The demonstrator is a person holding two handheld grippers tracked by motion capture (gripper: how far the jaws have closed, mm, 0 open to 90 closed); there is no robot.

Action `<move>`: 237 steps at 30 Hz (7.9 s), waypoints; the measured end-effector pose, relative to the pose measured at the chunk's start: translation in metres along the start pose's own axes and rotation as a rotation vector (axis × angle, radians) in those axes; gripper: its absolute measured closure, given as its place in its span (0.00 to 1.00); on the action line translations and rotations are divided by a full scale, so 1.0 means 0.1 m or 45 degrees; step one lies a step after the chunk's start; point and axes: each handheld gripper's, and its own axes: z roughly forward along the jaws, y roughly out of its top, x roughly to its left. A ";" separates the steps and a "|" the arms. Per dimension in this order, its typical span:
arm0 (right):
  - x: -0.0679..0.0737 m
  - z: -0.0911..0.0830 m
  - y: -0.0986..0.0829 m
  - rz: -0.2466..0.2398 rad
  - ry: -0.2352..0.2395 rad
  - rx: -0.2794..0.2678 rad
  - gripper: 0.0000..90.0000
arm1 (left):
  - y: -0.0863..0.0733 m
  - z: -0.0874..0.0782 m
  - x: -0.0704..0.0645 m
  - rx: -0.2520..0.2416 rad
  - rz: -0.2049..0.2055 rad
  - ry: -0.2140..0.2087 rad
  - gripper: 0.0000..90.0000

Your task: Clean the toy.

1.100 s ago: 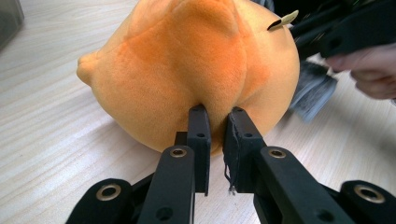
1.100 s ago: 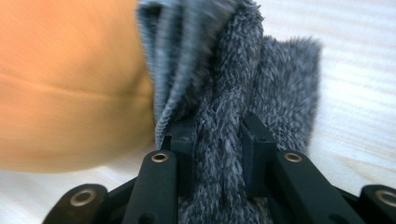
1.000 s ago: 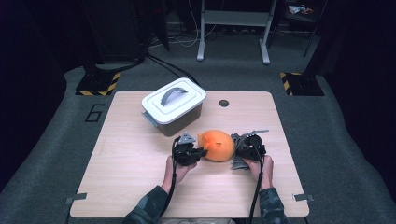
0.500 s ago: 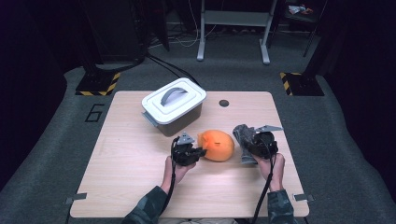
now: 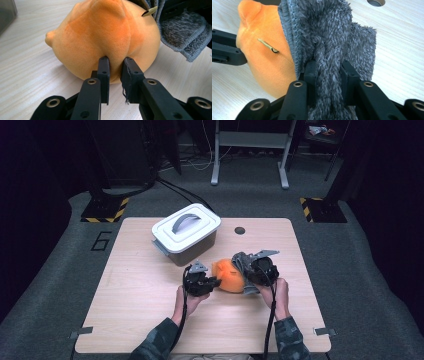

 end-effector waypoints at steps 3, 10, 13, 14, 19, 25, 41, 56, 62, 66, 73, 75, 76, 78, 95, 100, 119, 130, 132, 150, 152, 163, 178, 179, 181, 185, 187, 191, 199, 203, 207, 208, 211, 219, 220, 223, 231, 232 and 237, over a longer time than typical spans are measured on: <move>-0.02 0.00 0.00 0.007 -0.003 0.011 0.79 | -0.01 -0.02 -0.02 -0.048 0.001 0.016 0.79; -0.04 0.02 0.01 -0.004 -0.003 0.023 0.79 | -0.07 -0.02 0.03 -0.053 0.005 0.054 0.56; -0.04 0.03 0.01 0.004 -0.004 0.019 0.79 | -0.11 0.02 0.04 -0.032 0.020 0.043 0.52; -0.05 0.03 0.01 0.007 -0.005 0.018 0.79 | -0.12 0.03 0.03 -0.033 0.011 0.039 0.51; -0.07 0.04 0.00 0.022 0.010 0.006 0.79 | -0.13 0.08 -0.06 -0.050 0.126 0.100 0.49; -0.10 0.05 0.00 0.039 0.017 -0.008 0.79 | -0.10 0.14 -0.07 -0.054 0.160 0.112 0.59; -0.13 -0.11 -0.03 0.054 0.010 -0.078 0.79 | -0.05 0.11 -0.06 -0.078 0.073 0.063 0.91; 0.26 -0.21 0.24 -0.079 0.069 -0.120 0.78 | 0.07 0.01 -0.19 -0.081 0.088 0.051 0.92; 0.29 -0.01 0.26 -0.098 0.049 -0.074 0.76 | 0.02 0.04 -0.11 -0.050 0.059 0.060 0.89; 0.33 0.06 0.26 -0.124 0.039 -0.057 0.71 | 0.00 0.05 -0.10 -0.044 0.077 0.073 0.88; 0.26 0.12 0.25 -0.062 0.065 -0.059 0.60 | 0.00 0.04 -0.07 -0.038 0.062 0.064 0.88; 0.23 0.12 0.23 -0.069 0.091 -0.073 0.67 | -0.01 0.05 -0.07 -0.051 0.041 0.057 0.88; 0.23 0.11 0.22 -0.056 0.094 -0.091 0.71 | -0.01 0.05 -0.07 -0.053 0.042 0.056 0.88; 0.20 0.09 0.19 -0.062 0.104 -0.112 0.76 | -0.02 0.05 -0.07 -0.062 0.042 0.059 0.88; -0.02 0.00 -0.07 0.005 0.034 -0.129 0.79 | -0.01 0.04 -0.05 -0.056 0.045 0.048 0.88; -0.09 0.02 -0.15 0.039 0.019 -0.110 0.79 | -0.01 0.05 -0.05 -0.063 0.032 0.040 0.88; -0.37 0.35 -0.48 0.199 -0.010 0.030 0.82 | -0.01 0.04 -0.08 -0.071 0.018 0.035 0.88; -0.32 -0.10 -0.26 0.169 0.007 -0.141 0.82 | -0.02 0.04 -0.11 -0.077 0.028 0.020 0.88; -0.23 -0.18 -0.17 0.130 0.037 -0.167 0.81 | -0.02 0.04 -0.10 -0.074 0.027 0.018 0.88; 0.18 -0.03 0.13 -0.045 0.093 -0.132 0.78 | -0.02 0.02 -0.04 -0.059 0.007 0.003 0.88; 0.16 -0.04 0.10 -0.020 0.091 -0.125 0.78 | -0.02 0.02 -0.04 -0.057 0.013 -0.001 0.88; -0.01 -0.03 -0.03 0.032 0.081 -0.113 0.76 | -0.02 0.03 -0.04 -0.054 0.012 -0.003 0.88; -0.23 0.06 -0.26 0.106 0.032 -0.078 0.76 | -0.02 0.03 -0.04 -0.057 0.018 -0.001 0.88; -0.25 0.07 -0.27 0.109 0.026 -0.072 0.76 | -0.02 0.03 -0.04 -0.055 0.019 -0.003 0.88; -0.28 0.09 -0.31 0.124 0.015 -0.051 0.76 | -0.03 0.03 -0.04 -0.057 0.014 -0.002 0.88; -0.32 0.16 -0.39 0.159 0.003 -0.017 0.77 | -0.03 0.02 -0.02 -0.053 0.013 -0.004 0.88; -0.34 0.20 -0.42 0.167 -0.004 0.004 0.77 | -0.03 0.03 -0.02 -0.059 0.010 -0.006 0.88; -0.36 0.30 -0.47 0.172 -0.007 0.035 0.77 | -0.03 0.03 -0.03 -0.064 0.016 0.003 0.88; -0.39 0.36 -0.49 0.197 -0.020 0.050 0.77 | -0.02 0.03 -0.03 -0.065 0.010 0.007 0.88; -0.39 0.18 -0.44 0.182 -0.059 -0.009 0.78 | -0.03 0.03 -0.03 -0.067 0.018 0.008 0.88; -0.29 -0.08 -0.29 0.121 -0.064 -0.102 0.78 | -0.04 0.02 -0.02 -0.067 0.015 0.007 0.88; -0.25 -0.14 -0.24 0.090 -0.056 -0.128 0.78 | -0.04 0.02 -0.02 -0.066 0.010 0.008 0.88; -0.10 -0.24 -0.11 0.040 -0.010 -0.155 0.78 | -0.03 0.02 -0.02 -0.068 0.012 0.010 0.87; 0.05 0.00 -0.04 -0.014 -0.001 -0.095 0.78 | -0.04 0.01 0.00 -0.066 0.018 0.008 0.85; 0.05 0.00 -0.04 0.001 0.003 -0.097 0.78 | -0.04 0.01 0.01 -0.065 0.009 0.004 0.85; 0.04 0.00 -0.03 -0.005 0.006 -0.091 0.78 | -0.03 -0.01 0.01 -0.065 0.018 0.013 0.81; -0.01 0.02 -0.01 0.005 0.003 -0.092 0.78 | -0.05 0.00 0.04 -0.037 0.070 0.080 0.51; -0.03 0.02 -0.02 0.004 0.013 -0.093 0.78 | -0.06 0.02 0.04 -0.027 0.072 0.087 0.49; -0.04 0.03 -0.02 0.009 0.019 -0.101 0.78 | -0.07 0.10 0.04 0.009 0.091 0.090 0.45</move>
